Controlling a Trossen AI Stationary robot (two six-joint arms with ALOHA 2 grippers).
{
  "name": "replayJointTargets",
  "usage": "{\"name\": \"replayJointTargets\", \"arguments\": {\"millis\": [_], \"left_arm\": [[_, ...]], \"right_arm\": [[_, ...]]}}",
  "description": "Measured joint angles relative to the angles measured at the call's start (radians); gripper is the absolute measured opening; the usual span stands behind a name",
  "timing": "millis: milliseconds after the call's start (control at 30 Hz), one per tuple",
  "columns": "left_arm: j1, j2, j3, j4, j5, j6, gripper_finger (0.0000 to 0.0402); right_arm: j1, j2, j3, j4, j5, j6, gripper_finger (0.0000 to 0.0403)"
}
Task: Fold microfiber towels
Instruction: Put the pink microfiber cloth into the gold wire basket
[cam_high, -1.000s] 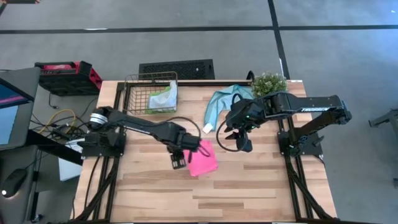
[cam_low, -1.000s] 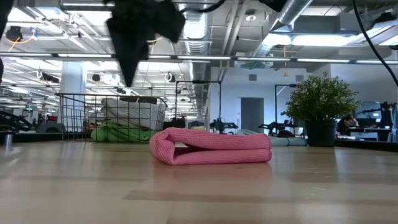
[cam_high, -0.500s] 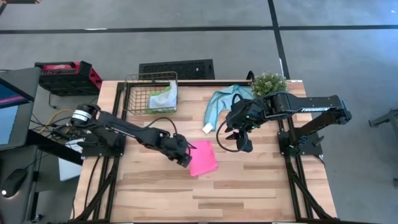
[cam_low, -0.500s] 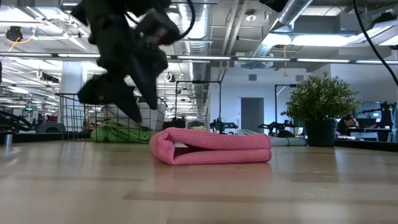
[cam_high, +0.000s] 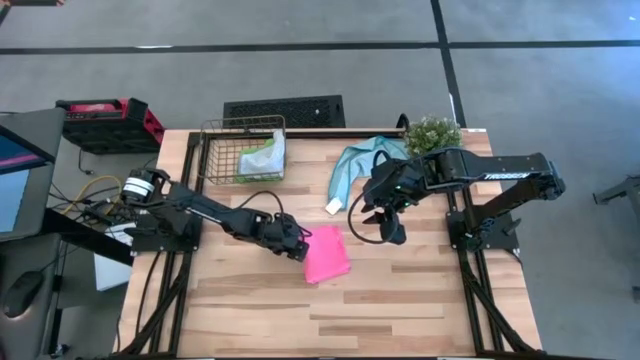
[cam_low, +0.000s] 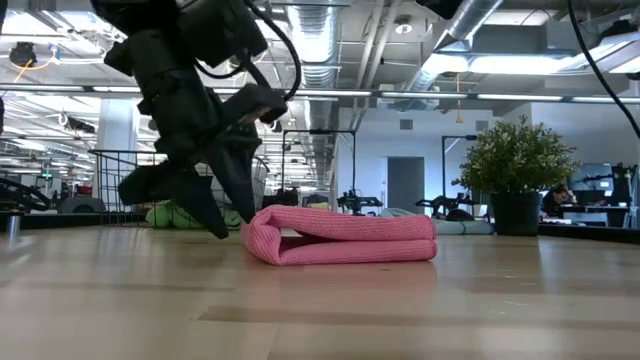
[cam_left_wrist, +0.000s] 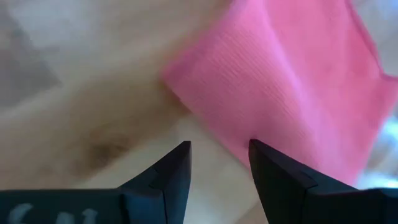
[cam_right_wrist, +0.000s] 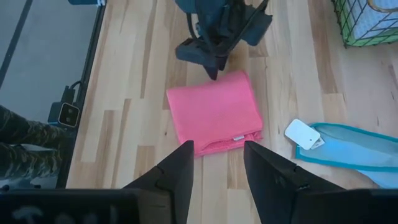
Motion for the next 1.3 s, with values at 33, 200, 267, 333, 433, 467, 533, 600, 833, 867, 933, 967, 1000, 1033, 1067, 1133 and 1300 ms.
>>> {"name": "replayJointTargets", "arguments": {"millis": [33,200,267,333,433,467,533,600,833,867,933,967,1000,1033,1067,1133,1300], "left_arm": [[0.003,0.001,0.000,0.000,-0.005,-0.001,0.0153],[0.014,0.000,0.002,0.022,-0.018,0.013,0.0153],[0.015,0.000,0.002,0.034,-0.018,0.014,0.0153],[0.015,0.017,0.002,0.039,-0.020,0.017,0.0153],[0.015,0.057,0.003,0.080,-0.003,0.009,0.0153],[0.015,0.069,0.004,0.093,0.004,0.004,0.0153],[0.015,0.095,0.006,0.129,0.018,-0.002,0.0154],[0.015,0.108,0.006,0.152,0.019,-0.003,0.0154],[0.014,0.111,0.006,0.157,-0.016,0.037,0.0152],[0.014,0.111,0.006,0.154,-0.021,0.035,0.0149],[0.014,0.111,0.006,0.146,-0.035,0.037,0.0134],[0.014,0.112,0.006,0.142,-0.039,0.042,0.0120],[0.014,0.112,0.005,0.137,-0.043,0.049,0.0103],[0.014,0.113,0.005,0.132,-0.046,0.057,0.0083],[0.014,0.113,0.005,0.127,-0.051,0.065,0.0060],[0.014,0.114,0.003,0.122,-0.066,0.096,0.0019],[0.014,0.109,0.004,0.118,-0.075,0.133,0.0003]], "right_arm": [[0.000,0.000,0.000,0.001,0.000,0.000,0.0163],[0.000,0.000,0.000,0.005,0.000,0.000,0.0163],[0.000,0.000,0.000,0.007,0.000,0.000,0.0163],[0.000,0.000,0.000,0.011,0.000,0.000,0.0163],[0.000,0.000,0.000,0.015,0.000,0.000,0.0163],[0.000,0.000,0.000,0.018,0.003,0.000,0.0163],[0.000,0.000,0.000,0.019,0.017,0.000,0.0163],[0.000,0.000,0.000,0.019,0.019,0.000,0.0163],[-0.001,0.000,0.000,0.019,0.019,0.000,0.0163],[-0.001,0.000,0.000,0.019,0.019,0.000,0.0163],[-0.001,0.000,0.000,0.019,0.019,0.000,0.0163],[-0.001,0.000,0.000,0.019,0.019,0.001,0.0163],[-0.001,0.000,0.000,0.019,0.019,0.000,0.0163],[-0.003,0.000,0.000,0.019,0.019,0.000,0.0163],[-0.006,0.000,0.000,0.019,0.019,0.000,0.0163],[-0.011,0.000,0.000,0.019,0.019,0.001,0.0163],[-0.031,0.000,0.000,0.019,0.019,0.001,0.0163]]}}
